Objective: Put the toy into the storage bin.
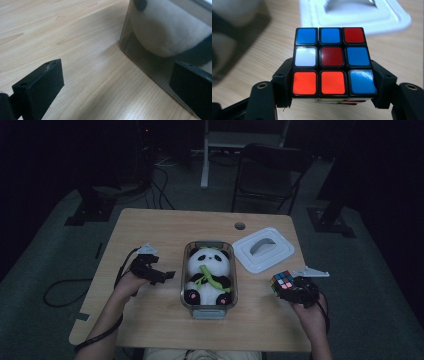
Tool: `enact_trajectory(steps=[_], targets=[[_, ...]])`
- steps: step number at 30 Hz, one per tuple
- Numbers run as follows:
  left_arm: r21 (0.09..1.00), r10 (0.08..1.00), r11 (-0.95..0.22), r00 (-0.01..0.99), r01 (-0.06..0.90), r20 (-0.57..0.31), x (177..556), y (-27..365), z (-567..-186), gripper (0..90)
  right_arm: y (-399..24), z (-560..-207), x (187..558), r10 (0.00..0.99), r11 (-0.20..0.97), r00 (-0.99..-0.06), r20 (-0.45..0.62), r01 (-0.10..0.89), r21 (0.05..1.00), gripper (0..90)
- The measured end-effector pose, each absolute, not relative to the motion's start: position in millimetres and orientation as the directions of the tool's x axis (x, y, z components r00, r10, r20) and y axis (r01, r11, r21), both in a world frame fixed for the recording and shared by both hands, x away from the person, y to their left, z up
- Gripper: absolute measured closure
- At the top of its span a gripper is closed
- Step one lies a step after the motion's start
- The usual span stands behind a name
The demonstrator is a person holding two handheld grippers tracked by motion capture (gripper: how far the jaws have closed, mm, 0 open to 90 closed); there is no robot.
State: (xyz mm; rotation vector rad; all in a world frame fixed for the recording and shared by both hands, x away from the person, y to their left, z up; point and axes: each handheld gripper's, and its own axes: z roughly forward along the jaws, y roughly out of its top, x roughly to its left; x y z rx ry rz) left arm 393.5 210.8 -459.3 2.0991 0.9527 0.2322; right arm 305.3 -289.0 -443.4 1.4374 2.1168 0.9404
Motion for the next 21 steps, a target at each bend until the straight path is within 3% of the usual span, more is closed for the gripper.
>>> enact_trajectory(steps=[21], targets=[[0.705, 0.697, -0.446, 0.708, 0.551, -0.113, 385, 210, -478, 0.5, -221, -363, 306, 0.746, 0.430, -0.665, -0.036, 0.440, 0.789, 33.8]])
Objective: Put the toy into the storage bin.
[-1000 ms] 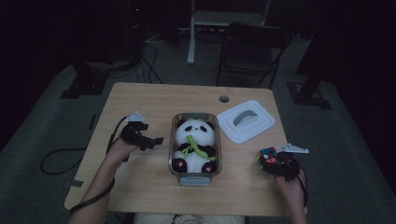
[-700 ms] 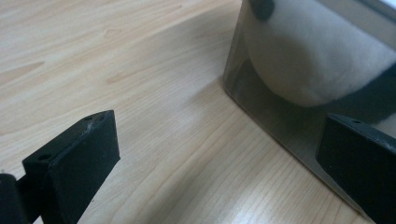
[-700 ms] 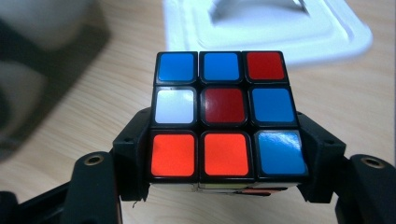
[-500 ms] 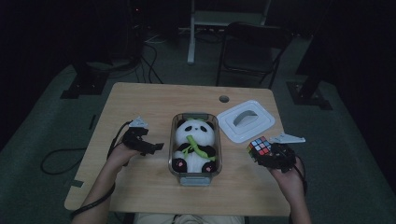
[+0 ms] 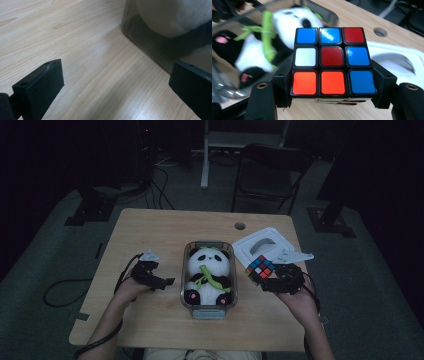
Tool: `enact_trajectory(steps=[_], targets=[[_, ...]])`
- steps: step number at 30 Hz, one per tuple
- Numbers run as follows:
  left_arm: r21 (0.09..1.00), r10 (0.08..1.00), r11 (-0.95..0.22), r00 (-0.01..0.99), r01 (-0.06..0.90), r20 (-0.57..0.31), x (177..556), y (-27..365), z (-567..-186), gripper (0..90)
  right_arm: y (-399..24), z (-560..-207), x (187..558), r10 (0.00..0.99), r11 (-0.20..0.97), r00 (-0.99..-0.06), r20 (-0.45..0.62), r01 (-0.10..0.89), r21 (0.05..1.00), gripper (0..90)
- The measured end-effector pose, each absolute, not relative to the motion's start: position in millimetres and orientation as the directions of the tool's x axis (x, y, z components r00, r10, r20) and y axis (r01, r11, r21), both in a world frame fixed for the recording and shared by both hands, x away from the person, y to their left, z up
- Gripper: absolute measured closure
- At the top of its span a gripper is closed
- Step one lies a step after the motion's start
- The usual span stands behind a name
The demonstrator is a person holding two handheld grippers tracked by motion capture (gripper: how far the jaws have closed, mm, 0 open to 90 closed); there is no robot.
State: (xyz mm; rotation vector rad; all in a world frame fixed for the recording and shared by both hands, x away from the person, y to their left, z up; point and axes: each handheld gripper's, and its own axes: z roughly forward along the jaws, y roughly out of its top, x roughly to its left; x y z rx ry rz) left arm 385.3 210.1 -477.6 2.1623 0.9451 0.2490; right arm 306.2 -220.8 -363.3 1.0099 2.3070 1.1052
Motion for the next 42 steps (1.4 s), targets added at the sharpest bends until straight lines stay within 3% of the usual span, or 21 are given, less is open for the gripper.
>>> enact_trajectory(steps=[12, 18, 27, 42], targets=[[0.701, 0.695, -0.459, 0.712, 0.546, -0.099, 382, 209, -479, 0.5, -158, -342, 312, 0.557, 0.544, -0.828, -0.067, 0.303, 0.783, 33.8], [0.709, 0.692, -0.449, 0.713, 0.544, -0.110, 379, 211, -476, 0.5, -137, -350, 308, 0.470, 0.589, -0.882, -0.044, 0.276, 0.760, 33.8], [0.712, 0.675, -0.461, 0.730, 0.530, -0.107, 377, 208, -475, 0.6, -113, -370, 306, 0.358, 0.680, -0.933, -0.031, 0.237, 0.694, 33.8], [0.756, 0.647, -0.443, 0.756, 0.481, -0.101, 372, 203, -464, 0.6, -99, -390, 324, 0.223, 0.733, -0.974, 0.035, 0.191, 0.653, 33.7]])
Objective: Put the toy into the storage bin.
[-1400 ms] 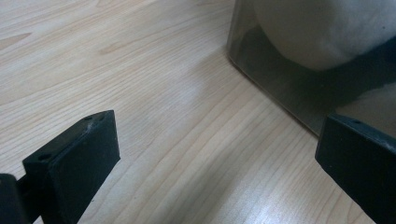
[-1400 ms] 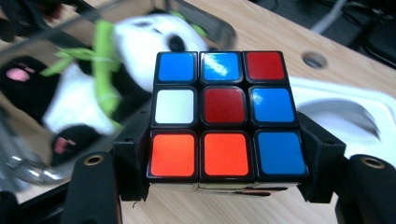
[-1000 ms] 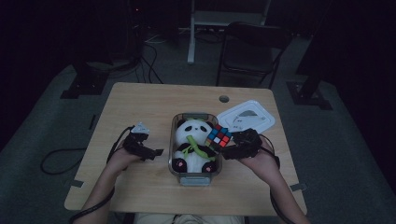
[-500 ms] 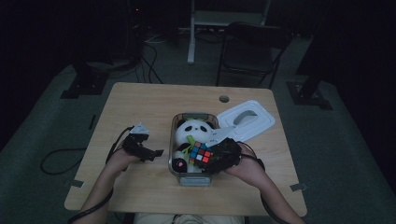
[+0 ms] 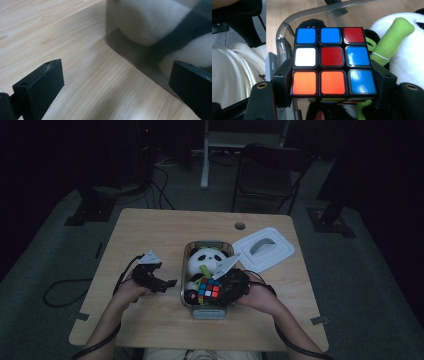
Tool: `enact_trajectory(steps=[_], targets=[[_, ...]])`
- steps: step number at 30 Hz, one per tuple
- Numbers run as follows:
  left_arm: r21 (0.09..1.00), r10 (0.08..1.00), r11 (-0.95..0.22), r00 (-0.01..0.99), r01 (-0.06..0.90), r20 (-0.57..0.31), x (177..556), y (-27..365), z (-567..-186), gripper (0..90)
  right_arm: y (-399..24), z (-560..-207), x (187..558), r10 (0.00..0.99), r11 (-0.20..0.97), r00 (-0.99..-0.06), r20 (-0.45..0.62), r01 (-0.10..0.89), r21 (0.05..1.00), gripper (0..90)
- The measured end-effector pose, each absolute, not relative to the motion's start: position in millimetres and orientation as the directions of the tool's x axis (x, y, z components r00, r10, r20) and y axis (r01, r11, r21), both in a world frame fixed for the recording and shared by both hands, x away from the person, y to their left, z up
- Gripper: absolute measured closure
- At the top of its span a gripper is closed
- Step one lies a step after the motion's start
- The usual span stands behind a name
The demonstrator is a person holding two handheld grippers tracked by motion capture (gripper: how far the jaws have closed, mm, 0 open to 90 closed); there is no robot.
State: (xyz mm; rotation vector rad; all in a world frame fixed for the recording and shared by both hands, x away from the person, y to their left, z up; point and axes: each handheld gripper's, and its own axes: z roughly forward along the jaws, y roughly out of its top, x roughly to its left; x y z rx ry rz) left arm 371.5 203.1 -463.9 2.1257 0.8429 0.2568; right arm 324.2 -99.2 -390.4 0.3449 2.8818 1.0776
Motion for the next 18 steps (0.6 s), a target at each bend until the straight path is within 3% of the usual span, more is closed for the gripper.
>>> enact_trajectory(steps=[5, 6, 9, 12, 15, 18], targets=[[0.736, 0.653, -0.452, 0.749, 0.503, -0.111, 364, 200, -443, 0.6, -103, -388, 325, 0.243, 0.709, -0.967, 0.075, 0.230, 0.667, 30.6], [0.741, 0.653, -0.448, 0.749, 0.500, -0.111, 362, 199, -437, 0.6, -107, -384, 326, 0.252, 0.690, -0.963, 0.090, 0.244, 0.681, 26.4], [0.764, 0.628, -0.446, 0.771, 0.465, -0.103, 352, 194, -419, 0.6, -115, -373, 325, 0.273, 0.653, -0.957, 0.097, 0.258, 0.712, 25.1], [0.797, 0.578, -0.436, 0.809, 0.418, -0.107, 339, 185, -401, 0.7, -124, -362, 324, 0.329, 0.605, -0.940, 0.084, 0.279, 0.746, 37.3], [0.821, 0.530, -0.431, 0.841, 0.374, -0.105, 326, 172, -386, 11.3, -130, -355, 322, 0.362, 0.560, -0.928, 0.086, 0.290, 0.776, 60.5], [0.838, 0.466, -0.432, 0.878, 0.333, -0.109, 316, 160, -377, 15.1, -130, -354, 320, 0.355, 0.555, -0.928, 0.115, 0.308, 0.773, 66.8]])
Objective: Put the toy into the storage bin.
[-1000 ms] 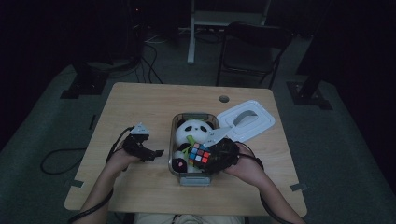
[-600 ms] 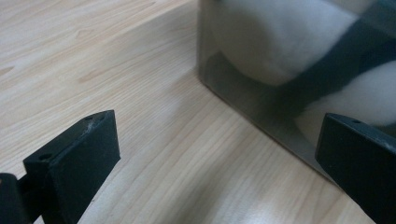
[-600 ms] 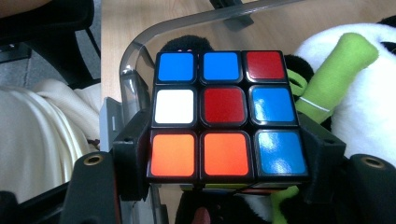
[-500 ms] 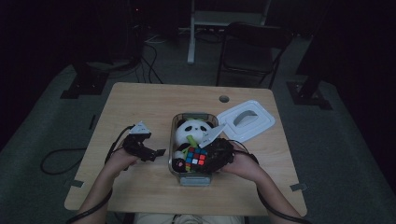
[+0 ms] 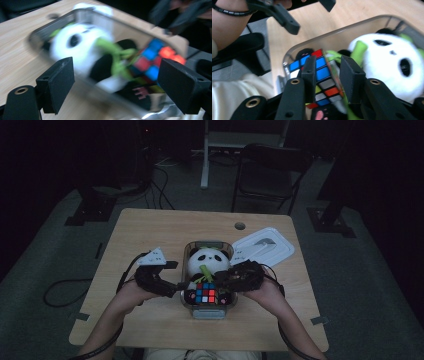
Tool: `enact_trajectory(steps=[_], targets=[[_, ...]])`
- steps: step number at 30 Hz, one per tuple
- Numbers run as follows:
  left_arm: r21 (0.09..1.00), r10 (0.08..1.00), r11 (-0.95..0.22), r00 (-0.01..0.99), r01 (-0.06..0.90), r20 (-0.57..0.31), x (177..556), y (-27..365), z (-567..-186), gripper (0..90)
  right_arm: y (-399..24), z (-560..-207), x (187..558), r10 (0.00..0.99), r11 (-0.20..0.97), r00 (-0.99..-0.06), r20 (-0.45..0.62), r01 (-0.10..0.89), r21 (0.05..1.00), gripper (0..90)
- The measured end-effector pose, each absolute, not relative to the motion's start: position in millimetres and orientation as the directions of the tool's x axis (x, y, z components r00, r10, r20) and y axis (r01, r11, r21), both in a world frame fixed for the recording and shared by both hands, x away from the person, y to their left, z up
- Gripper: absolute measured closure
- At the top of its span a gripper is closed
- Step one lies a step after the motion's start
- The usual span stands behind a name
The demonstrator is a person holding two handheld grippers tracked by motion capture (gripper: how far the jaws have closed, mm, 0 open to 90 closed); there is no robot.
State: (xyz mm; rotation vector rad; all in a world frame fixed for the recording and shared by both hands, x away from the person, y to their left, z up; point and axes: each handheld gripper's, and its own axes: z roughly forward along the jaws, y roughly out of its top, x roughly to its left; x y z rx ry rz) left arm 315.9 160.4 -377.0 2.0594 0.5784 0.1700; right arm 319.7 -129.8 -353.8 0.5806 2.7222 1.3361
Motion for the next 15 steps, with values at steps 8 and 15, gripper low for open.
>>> enact_trajectory(steps=[8, 15], targets=[[0.841, 0.335, -0.475, 0.937, 0.261, -0.101, 304, 133, -379, 50.9, -120, -357, 313, 0.369, 0.584, -0.925, 0.091, 0.307, 0.752, 84.2], [0.832, 0.301, -0.510, 0.951, 0.220, -0.068, 301, 122, -379, 81.8, -116, -363, 318, 0.356, 0.544, -0.916, 0.187, 0.365, 0.756, 90.0]])
